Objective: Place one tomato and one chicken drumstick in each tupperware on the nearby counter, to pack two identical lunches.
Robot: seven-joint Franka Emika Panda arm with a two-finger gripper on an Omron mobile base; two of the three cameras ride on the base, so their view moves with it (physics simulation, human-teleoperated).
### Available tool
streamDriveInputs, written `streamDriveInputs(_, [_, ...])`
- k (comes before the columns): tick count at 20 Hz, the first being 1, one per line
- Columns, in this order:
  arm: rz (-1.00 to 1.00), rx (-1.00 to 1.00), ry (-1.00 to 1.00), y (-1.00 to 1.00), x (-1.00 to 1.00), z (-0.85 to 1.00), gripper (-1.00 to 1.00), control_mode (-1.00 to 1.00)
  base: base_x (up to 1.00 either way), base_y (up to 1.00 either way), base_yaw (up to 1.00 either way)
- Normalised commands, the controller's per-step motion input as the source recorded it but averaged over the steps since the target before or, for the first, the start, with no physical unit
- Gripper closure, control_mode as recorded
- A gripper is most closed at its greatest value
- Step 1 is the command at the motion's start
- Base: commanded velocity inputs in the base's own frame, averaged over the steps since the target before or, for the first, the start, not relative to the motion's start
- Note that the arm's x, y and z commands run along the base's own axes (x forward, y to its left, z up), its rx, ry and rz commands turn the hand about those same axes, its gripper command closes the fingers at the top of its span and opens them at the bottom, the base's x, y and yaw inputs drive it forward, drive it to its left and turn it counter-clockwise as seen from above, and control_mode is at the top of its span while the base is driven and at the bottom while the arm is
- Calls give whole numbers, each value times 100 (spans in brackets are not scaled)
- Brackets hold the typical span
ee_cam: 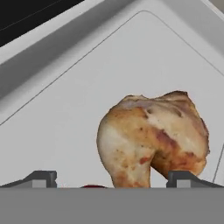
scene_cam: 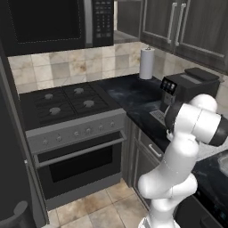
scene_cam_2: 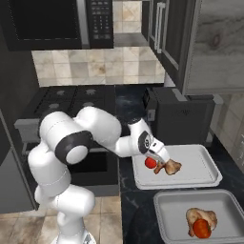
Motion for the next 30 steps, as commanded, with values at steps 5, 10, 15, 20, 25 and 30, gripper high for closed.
streamDriveInputs(5, [-14, 0, 0, 0, -3, 36, -100, -100, 0, 0, 0])
streamDriveInputs(10, [-16, 0, -2, 14, -32, 99, -100, -100, 0, 0, 0])
streamDriveInputs(15, [-14, -6, -24, 84, -89, 56, -100, -100, 0, 0, 0])
streamDriveInputs(20, [-12, -4, -46, 98, -100, 78, -100, -100, 0, 0, 0])
streamDriveInputs(25, [-2, 0, -41, 66, -93, 98, -100, -100, 0, 0, 0])
streamDriveInputs(30, [0, 0, -25, 46, -91, 100, -100, -100, 0, 0, 0])
